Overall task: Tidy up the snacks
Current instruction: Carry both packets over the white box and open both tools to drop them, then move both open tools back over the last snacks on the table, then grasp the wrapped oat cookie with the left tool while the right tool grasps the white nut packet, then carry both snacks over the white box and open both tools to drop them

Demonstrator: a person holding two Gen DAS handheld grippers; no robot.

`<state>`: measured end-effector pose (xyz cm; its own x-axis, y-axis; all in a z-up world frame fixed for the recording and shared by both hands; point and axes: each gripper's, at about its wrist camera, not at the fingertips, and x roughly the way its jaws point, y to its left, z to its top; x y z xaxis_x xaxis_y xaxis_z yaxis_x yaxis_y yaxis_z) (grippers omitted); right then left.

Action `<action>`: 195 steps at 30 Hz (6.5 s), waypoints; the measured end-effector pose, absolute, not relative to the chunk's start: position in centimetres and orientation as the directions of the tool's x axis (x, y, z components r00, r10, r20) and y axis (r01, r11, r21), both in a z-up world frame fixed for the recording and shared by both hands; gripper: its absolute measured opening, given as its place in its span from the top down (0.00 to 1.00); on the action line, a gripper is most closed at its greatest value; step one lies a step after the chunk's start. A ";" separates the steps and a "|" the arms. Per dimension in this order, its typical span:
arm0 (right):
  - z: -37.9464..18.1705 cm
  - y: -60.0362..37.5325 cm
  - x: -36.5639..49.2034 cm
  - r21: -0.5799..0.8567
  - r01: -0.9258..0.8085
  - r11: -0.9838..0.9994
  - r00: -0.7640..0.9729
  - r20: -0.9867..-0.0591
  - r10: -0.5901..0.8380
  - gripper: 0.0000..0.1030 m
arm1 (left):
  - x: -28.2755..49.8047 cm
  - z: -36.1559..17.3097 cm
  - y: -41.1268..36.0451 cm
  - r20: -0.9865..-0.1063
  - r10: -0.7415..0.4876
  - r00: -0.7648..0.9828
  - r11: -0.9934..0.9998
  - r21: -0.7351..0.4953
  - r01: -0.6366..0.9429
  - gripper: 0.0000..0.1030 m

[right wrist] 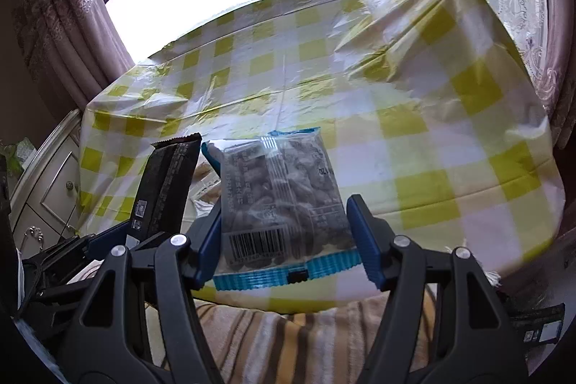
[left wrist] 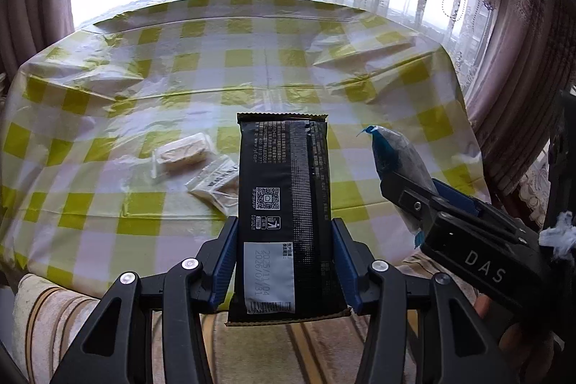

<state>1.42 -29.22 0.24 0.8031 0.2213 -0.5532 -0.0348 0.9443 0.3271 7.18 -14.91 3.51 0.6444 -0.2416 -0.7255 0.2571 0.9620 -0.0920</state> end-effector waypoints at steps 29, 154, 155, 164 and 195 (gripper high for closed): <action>-8.9 -56.8 -13.5 0.236 0.607 0.759 0.604 -0.758 -0.247 0.35 | -0.3 -2.5 -44.1 -0.869 -0.475 0.136 0.551 -0.174 0.816 0.51; -4.4 -14.6 13.5 -0.024 -0.268 0.963 0.642 -0.749 0.160 0.44 | 25.7 -3.4 -4.5 -0.783 -0.332 0.526 0.905 -0.108 0.411 0.62; -4.4 -14.6 13.5 -0.023 -0.265 0.964 0.644 -0.749 0.159 0.45 | 25.7 -3.4 -4.5 -0.784 -0.331 0.526 0.907 -0.111 0.406 0.62; -4.1 -14.6 12.4 -0.068 -0.226 0.972 0.671 -0.734 0.105 0.47 | 24.4 -3.0 -4.2 -0.785 -0.318 0.532 0.922 -0.125 0.366 0.63; 0.2 -23.4 4.7 -0.029 0.018 0.999 0.720 -0.694 -0.033 0.47 | 15.7 2.1 -11.8 -0.703 -0.469 0.534 0.841 -0.172 0.513 0.63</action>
